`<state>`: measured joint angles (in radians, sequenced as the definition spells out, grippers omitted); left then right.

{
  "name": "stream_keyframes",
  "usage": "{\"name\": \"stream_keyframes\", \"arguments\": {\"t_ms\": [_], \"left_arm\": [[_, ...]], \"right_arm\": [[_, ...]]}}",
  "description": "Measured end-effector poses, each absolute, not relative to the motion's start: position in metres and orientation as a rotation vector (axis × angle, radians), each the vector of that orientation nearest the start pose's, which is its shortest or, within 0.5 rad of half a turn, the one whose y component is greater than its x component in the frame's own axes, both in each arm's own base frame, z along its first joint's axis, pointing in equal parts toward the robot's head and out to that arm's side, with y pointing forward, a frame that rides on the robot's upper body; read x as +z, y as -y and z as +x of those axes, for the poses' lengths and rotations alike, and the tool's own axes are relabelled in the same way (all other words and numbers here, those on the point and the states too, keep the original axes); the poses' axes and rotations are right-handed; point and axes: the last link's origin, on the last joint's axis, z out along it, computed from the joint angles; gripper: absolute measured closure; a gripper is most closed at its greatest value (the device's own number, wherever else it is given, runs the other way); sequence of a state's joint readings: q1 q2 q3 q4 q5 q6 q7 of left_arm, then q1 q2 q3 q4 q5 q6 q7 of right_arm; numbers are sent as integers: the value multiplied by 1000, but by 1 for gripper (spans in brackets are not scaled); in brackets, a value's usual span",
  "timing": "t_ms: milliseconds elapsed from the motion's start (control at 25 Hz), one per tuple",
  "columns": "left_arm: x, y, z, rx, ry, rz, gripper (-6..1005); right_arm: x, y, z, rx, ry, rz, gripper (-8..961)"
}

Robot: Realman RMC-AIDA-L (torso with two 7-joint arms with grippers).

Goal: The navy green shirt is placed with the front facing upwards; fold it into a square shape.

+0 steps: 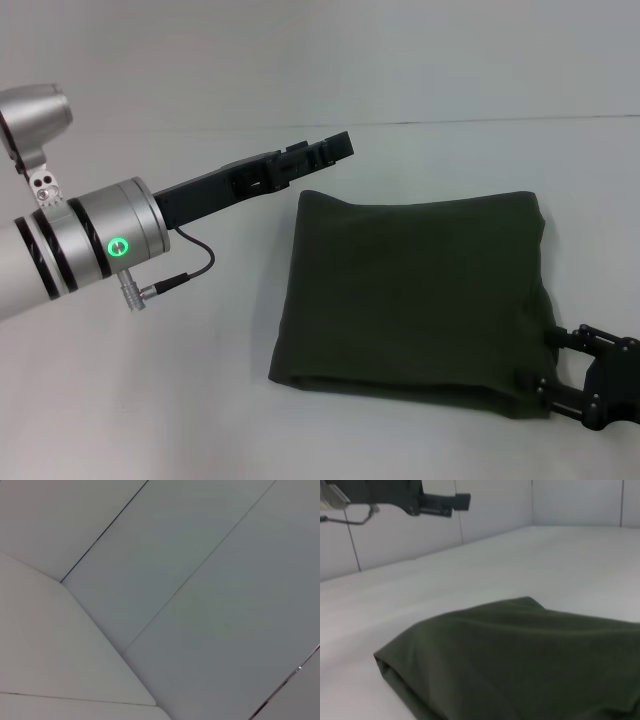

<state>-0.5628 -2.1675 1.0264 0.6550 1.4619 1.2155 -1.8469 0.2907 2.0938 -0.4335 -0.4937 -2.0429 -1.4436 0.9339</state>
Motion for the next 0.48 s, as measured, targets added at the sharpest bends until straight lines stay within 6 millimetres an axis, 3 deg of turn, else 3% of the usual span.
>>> {"name": "stream_keyframes", "arguments": {"t_ms": [200,480], "left_arm": [[-36,-374,-190,-1178,1251,-2356,127],[-25,-377,-205,-1140,1279,-2309,128]], "right_arm": [[-12,-250,360,576,-640,-2425,222],[16,-236,336,822,-417,-2423,220]]}}
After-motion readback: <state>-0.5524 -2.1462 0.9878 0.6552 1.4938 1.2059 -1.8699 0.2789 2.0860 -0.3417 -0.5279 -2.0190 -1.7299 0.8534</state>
